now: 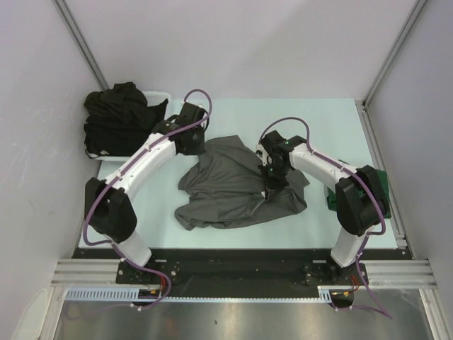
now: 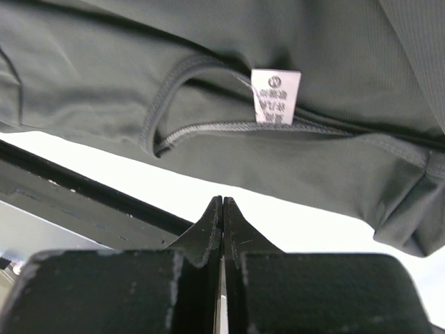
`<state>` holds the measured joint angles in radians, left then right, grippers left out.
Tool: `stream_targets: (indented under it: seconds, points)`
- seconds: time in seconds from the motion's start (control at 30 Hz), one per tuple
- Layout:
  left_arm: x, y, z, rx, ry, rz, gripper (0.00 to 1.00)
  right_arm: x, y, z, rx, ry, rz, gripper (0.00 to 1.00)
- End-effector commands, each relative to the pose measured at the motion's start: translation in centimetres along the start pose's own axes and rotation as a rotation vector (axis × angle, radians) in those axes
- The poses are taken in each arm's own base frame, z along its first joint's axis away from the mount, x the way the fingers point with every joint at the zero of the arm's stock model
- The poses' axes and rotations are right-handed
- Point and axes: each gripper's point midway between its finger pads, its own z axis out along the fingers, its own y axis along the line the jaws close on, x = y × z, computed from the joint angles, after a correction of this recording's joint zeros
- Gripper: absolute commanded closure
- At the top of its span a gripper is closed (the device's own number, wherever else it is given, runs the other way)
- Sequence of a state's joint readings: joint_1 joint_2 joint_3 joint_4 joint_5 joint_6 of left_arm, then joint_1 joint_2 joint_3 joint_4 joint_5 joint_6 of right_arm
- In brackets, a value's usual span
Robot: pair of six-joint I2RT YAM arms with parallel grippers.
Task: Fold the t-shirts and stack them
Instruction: Flatten out the tshirt
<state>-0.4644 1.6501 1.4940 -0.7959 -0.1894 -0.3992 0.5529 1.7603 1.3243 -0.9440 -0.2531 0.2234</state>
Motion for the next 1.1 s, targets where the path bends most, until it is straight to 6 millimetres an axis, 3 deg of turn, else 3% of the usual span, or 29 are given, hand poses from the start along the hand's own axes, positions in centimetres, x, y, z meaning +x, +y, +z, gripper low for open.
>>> stream_targets:
  seconds: [0.0,0.27,0.37,0.4,0.53,0.77,0.93,1.07]
  points:
    - [0.6,-2.6,1.3,0.069,0.023,0.031,1.00,2.0,-1.2,0.1,0.048,0.075,0.011,1.00]
    - [-1.0,-4.3,1.5,0.091,0.005,0.046,1.00,3.5,-3.9,1.0,0.102,0.120,0.095,1.00]
    - [-1.7,-4.5,1.2,0.099,-0.013,0.049,1.00,3.0,-4.2,1.5,0.102,0.059,0.071,1.00]
    - [-1.8,-4.5,1.1,0.100,-0.016,0.052,1.00,1.7,-4.0,1.4,0.091,-0.018,0.055,1.00]
    - [-1.8,-4.5,0.9,0.100,-0.017,0.054,1.00,0.3,-4.6,2.1,0.106,-0.148,0.034,1.00]
    - [-2.0,-4.0,0.4,0.084,-0.026,0.060,1.00,-0.7,-5.6,4.4,0.144,-0.176,0.056,1.00]
    - [-2.4,-3.6,-0.3,0.069,-0.043,0.063,1.00,-1.8,-8.5,5.7,0.271,-0.128,0.129,1.00]
    - [-2.7,-3.4,-0.8,0.062,-0.055,0.075,1.00,-1.1,-10.8,6.9,0.376,-0.036,0.158,1.00]
